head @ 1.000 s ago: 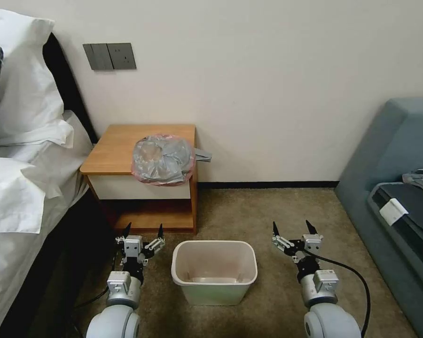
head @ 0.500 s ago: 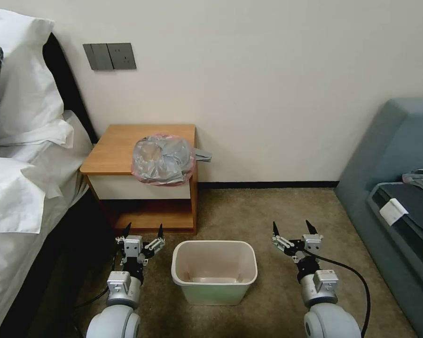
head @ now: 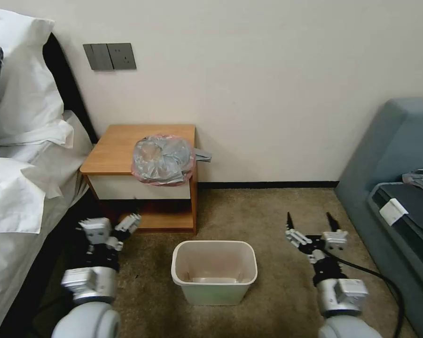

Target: Pick up the garbage bag from the table and place it over the trash can.

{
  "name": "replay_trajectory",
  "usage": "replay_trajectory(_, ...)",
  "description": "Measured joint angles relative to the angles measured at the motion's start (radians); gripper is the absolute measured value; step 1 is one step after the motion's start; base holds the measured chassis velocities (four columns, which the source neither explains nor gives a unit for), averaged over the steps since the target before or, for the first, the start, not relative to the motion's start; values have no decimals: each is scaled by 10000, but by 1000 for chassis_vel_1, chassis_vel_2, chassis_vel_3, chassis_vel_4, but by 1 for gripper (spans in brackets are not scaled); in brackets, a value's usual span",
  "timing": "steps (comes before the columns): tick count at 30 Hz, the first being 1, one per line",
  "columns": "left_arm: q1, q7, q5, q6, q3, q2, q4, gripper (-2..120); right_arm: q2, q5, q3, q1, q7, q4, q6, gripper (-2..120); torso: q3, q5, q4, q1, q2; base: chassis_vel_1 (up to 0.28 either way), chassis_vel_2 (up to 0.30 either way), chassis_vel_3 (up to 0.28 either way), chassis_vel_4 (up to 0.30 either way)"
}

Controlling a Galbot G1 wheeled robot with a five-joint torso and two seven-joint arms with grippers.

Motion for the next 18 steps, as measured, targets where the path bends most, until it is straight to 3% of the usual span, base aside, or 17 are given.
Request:
replay_trajectory(4,13,-16,-9,26,-15,-1,-44,100,256,-32,-193,43,-410,192,66,100,1,0,1,0,0,0,0,0,0)
replay_trajectory(7,390,133,701,814,-14,314,-621,100,168,113,-232,73,-429,36,15,100,0,11,-1,0,1,0,0,0,0)
replay_trajectory(12,550,198,777,938,83,282,-670,100,22,422,-212,150,-424,-108,-46,100,0,5,-1,0,0,0,0,0,0)
replay_trajectory(16,602,210,596,1019,70,360,-851,100,-236,1321,-218,417,-418,-264,-221,100,0,3,-1,0,-1,0,0,0,0)
replay_trajectory(18,609,193,341,1203,24,556,-1004,100,-497,2550,-261,834,-394,-463,-387,100,0,3,0,0,-1,0,0,0,0)
